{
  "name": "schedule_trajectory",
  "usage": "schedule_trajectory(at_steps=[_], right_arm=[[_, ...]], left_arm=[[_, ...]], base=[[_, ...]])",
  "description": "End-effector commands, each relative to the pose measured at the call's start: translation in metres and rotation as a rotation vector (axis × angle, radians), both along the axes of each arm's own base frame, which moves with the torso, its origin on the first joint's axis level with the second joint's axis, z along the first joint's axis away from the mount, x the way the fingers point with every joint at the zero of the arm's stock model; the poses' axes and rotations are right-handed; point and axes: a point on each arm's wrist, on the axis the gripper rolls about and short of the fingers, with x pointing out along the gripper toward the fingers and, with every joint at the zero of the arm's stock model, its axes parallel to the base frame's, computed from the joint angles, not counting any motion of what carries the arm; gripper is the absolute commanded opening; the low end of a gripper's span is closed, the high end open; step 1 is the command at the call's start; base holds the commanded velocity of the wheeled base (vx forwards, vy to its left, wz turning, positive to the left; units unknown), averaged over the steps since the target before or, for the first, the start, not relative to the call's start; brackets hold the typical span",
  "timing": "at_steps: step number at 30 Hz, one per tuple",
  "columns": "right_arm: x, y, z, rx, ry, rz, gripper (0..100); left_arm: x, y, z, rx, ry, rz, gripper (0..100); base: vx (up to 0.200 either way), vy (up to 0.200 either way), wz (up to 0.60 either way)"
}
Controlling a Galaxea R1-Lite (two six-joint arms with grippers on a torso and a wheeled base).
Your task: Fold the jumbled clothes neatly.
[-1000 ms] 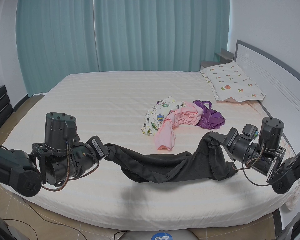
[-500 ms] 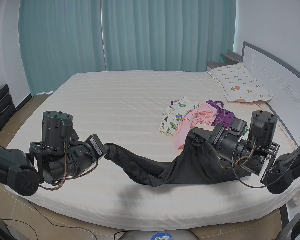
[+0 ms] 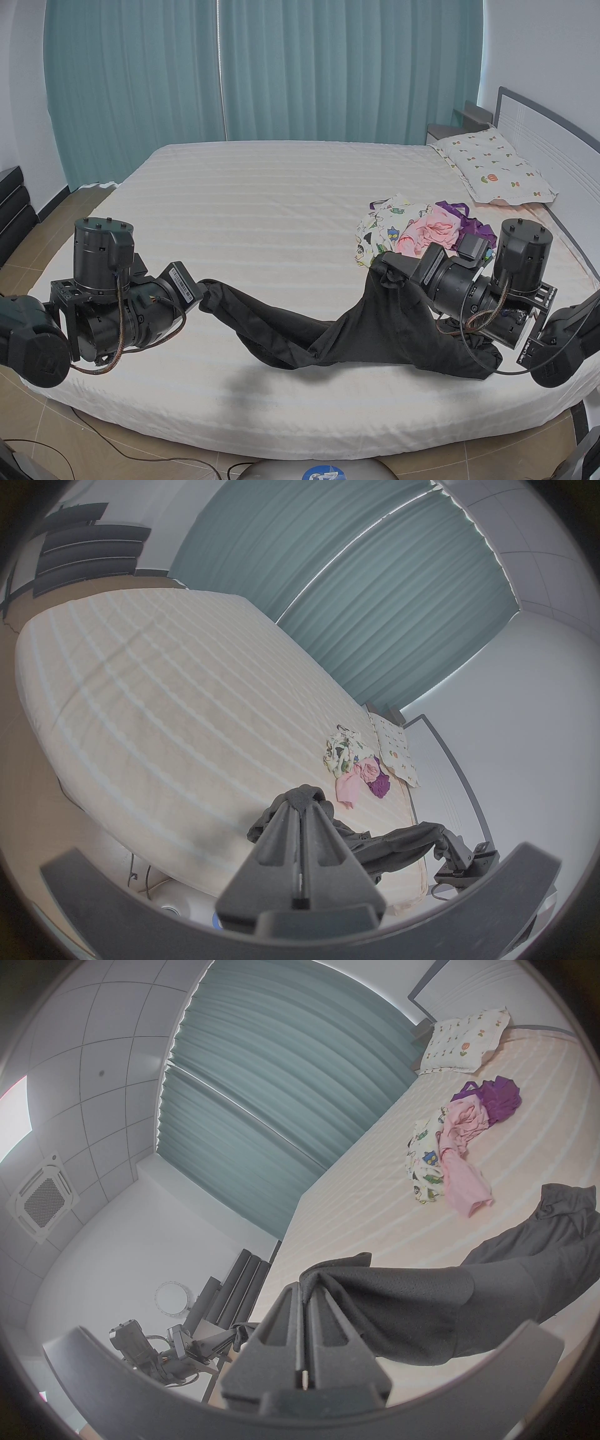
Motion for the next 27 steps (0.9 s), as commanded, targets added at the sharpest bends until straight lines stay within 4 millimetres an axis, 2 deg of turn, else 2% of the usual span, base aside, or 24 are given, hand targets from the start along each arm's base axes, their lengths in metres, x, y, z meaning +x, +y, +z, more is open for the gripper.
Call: schedule_trajectory(at_steps=[1,12,16,25,27], right_arm=[[0.001,0.001,0.001,0.003,-0.004,0.000,0],[0.001,0.000,0.003,0.007,-0.011,0.002,0],[0.001,-0.002,0.003,0.006,-0.008,-0.006,0],[-0.007,-0.016,-0.007,-0.019,0.029,-0.027,0],[-0.013,-0.020,-0.007,-0.019,0.032,-0.023,0]], left_arm=[[0.000,0.001,0.001,-0.003,-0.005,0.004,0],[-0.001,0.005,0.004,-0.007,-0.011,0.013,0],[-0.002,0.005,-0.001,0.000,0.002,0.013,0],[-0.005,0.006,-0.003,0.001,0.010,0.005,0],[-0.006,0.006,-0.002,0.000,0.008,0.005,0]], base=[[0.000,0.200,0.00],[0.000,0.200,0.00],[0.000,0.200,0.00],[0.000,0.000,0.00],[-0.200,0.000,0.00]])
